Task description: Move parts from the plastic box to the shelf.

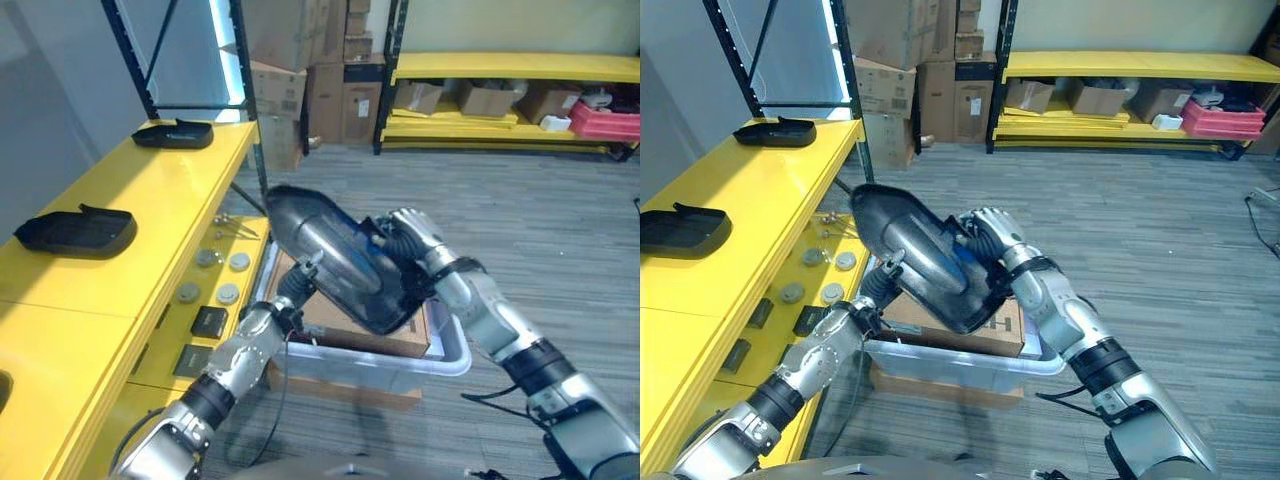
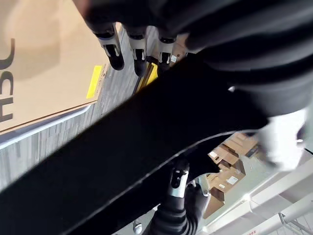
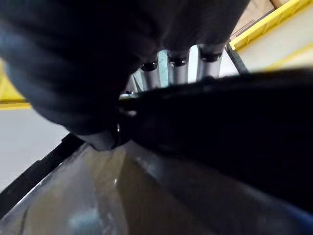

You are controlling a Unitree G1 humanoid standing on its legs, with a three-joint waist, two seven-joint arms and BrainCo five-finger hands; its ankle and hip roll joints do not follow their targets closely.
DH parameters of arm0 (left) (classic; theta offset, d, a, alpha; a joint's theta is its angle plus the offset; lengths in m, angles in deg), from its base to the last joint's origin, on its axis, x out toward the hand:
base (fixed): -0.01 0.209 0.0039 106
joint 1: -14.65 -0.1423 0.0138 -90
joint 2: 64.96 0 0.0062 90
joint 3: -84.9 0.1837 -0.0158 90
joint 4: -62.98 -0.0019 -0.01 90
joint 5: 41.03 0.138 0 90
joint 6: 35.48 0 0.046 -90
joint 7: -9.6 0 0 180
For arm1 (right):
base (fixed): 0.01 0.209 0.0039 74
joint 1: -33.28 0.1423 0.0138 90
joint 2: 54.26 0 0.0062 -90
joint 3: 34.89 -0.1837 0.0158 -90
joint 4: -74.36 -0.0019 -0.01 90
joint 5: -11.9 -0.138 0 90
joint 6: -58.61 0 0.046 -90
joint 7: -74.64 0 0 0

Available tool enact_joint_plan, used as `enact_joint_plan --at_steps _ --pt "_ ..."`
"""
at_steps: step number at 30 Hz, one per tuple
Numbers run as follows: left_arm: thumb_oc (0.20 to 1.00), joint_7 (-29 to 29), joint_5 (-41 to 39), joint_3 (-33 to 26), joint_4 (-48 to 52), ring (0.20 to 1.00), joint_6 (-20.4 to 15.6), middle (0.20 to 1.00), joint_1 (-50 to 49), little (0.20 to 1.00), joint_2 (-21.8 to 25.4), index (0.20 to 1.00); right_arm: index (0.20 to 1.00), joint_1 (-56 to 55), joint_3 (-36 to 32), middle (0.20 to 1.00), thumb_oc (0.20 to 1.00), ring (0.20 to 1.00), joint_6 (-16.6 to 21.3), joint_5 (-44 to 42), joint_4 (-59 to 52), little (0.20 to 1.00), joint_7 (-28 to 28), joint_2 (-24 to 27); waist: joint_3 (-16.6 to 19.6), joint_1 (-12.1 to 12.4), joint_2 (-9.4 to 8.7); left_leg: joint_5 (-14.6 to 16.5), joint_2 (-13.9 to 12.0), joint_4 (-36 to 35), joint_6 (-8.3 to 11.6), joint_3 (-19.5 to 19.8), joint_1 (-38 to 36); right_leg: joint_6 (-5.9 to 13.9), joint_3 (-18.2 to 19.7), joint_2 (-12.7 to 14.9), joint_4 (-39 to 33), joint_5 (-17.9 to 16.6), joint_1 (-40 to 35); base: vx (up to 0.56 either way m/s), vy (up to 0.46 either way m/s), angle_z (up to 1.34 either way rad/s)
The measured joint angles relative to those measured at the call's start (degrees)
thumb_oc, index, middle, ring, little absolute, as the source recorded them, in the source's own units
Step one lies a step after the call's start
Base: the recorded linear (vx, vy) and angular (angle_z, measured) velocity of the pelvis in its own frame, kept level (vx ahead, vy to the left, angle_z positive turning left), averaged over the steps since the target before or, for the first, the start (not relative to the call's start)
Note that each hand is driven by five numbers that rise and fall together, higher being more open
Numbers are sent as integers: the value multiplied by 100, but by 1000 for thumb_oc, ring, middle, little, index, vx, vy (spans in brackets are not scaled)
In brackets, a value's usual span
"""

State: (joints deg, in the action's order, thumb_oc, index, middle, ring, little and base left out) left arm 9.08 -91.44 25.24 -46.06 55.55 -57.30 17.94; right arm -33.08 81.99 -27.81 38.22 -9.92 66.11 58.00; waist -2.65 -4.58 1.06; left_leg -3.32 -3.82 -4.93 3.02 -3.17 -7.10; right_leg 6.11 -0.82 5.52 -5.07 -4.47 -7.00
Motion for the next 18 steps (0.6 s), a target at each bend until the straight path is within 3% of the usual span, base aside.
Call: enact_joint_plan --at_steps 5,6,7,8,18 --pt "1000 -267 -2 -173 -264 1000 -15 1000 2 1000 99 1000 200 483 290 200 200 200 -93 -3 -23 200 102 -284 6 57 -12 -25 12 10 39 18 6 -1 -17 6 12 -2 -3 -6 0 1" --pt "580 -292 2 -168 -309 580 -16 580 2 580 128 580 200 526 342 200 200 200 -87 -4 -30 200 119 -321 17 96 -25 -27 11 21 41 24 9 -2 -24 6 14 -3 -12 -12 3 10" --pt "360 -296 15 -151 -315 360 -16 360 -6 360 149 360 200 526 412 200 200 200 -95 -15 -32 200 191 -362 33 138 -46 -29 12 29 43 50 16 -2 -56 7 28 -3 -24 -10 7 12" --pt "200 -299 45 -151 -325 200 -17 200 -16 200 160 200 200 526 412 200 200 200 -98 -15 -32 200 208 -389 41 140 -61 -31 14 31 44 79 19 -2 -87 8 34 -3 -37 -7 5 22" --pt "200 -489 713 -164 -403 200 -210 200 -205 200 232 200 200 174 398 200 200 200 -102 -435 -159 200 310 -476 66 211 -115 -34 35 31 44 159 23 3 -165 22 35 31 -76 -3 1 3"
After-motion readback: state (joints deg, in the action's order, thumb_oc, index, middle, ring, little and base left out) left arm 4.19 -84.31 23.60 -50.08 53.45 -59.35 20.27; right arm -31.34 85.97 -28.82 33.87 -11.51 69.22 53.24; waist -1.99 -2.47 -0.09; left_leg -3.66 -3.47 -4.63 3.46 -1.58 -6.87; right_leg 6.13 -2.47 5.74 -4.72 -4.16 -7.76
